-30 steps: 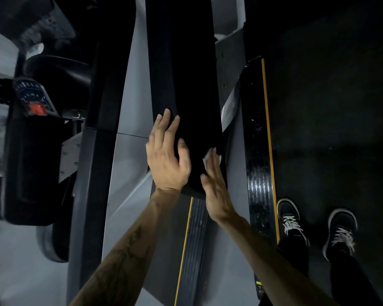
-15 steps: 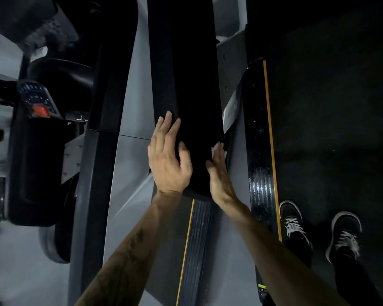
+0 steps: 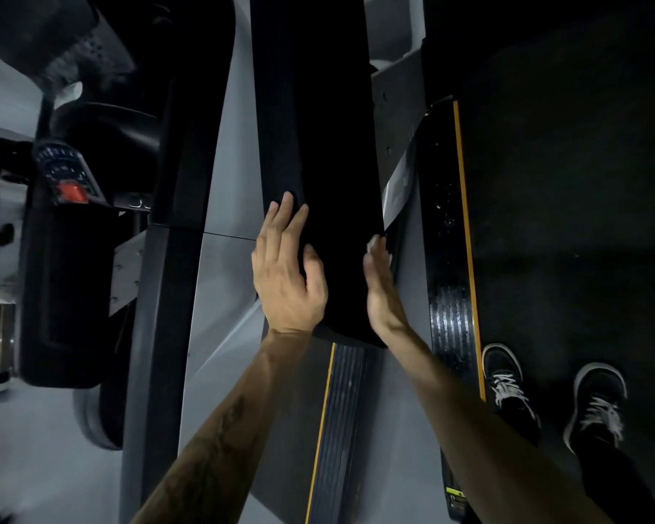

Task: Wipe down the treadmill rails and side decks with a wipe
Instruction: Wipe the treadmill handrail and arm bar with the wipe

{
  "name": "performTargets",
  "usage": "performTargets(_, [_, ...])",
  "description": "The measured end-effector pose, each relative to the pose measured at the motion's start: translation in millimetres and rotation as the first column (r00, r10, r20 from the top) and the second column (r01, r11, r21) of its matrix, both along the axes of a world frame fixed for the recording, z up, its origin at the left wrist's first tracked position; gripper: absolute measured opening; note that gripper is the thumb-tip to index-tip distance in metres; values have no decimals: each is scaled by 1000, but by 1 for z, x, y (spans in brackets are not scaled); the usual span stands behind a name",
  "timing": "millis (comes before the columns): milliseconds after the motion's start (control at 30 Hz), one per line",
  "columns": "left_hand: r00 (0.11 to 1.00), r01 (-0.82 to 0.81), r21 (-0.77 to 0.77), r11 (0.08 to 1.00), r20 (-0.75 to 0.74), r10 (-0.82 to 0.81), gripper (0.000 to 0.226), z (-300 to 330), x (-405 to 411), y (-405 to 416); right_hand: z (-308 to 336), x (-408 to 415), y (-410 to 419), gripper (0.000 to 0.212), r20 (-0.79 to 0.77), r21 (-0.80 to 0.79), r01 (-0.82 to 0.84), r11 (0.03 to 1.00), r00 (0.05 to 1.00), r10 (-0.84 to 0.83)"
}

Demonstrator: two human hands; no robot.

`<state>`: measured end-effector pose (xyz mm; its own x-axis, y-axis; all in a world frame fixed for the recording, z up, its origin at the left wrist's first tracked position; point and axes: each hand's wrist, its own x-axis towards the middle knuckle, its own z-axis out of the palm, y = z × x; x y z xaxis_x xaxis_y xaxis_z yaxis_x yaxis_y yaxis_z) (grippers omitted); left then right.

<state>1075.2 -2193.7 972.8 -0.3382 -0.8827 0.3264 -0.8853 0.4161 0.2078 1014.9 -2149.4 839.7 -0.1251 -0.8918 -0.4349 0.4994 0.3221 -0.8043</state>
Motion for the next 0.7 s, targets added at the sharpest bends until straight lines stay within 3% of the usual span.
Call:
performTargets(33, [1000,-1,1,1000,-1,1,54,0,0,0,-4,-2,0,129,5,26,-20,999,1000,20])
performTargets(133, [1000,6,2,1000,-1,-6,54,1,-1,0,-12,3,20,123,4,33,-64,997,998,64])
performTargets(300, [1000,7,-1,1000,5,-7,54,0,0,1,-4,25,57,86,-136,-94,-73,993,989,60])
performTargets(400, [1000,14,3,1000,23,-14,55,1,0,1,-6,20,38,72,-201,-166,-66,984,979,31])
performTargets(533, [1000,14,7,1000,27,-14,55,1,0,1,-17,1,-6,86,-93,-68,-17,998,996,10])
performTargets(700, [999,33,-1,999,8,-33,54,0,1,0,-24,0,0,85,-102,17,-82,996,991,84])
